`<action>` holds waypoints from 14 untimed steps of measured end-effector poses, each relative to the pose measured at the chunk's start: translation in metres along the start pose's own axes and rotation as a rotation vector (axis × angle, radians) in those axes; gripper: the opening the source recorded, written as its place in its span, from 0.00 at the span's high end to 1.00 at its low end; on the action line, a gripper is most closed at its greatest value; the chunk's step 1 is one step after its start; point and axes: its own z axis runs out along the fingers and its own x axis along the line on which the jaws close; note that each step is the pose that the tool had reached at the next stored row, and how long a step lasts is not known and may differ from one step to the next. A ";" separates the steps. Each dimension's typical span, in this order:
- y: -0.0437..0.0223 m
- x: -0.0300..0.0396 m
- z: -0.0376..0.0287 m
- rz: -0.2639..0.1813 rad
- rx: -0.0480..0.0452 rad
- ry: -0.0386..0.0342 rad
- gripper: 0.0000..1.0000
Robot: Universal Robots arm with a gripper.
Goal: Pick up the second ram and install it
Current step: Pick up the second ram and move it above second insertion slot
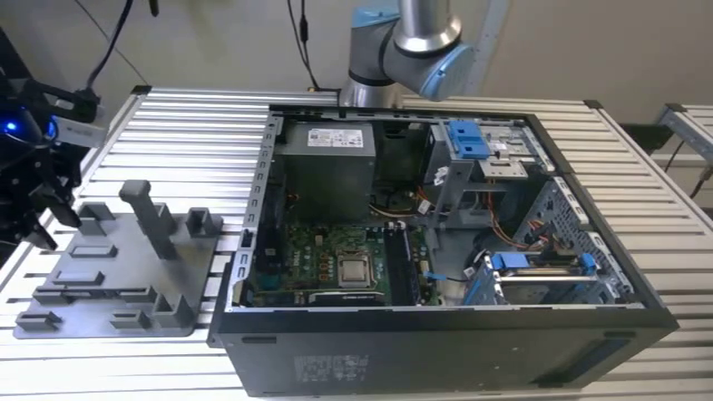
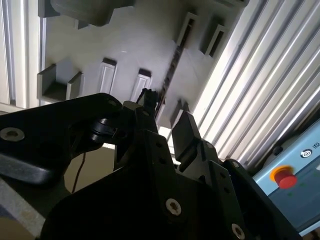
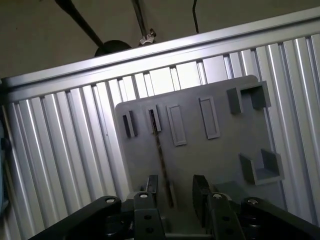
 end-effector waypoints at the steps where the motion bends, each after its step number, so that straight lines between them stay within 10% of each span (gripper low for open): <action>1: -0.0001 0.0000 0.0018 -0.001 0.0001 0.0000 0.58; 14: -0.0008 -0.0003 0.0252 -0.030 0.0021 0.0005 0.58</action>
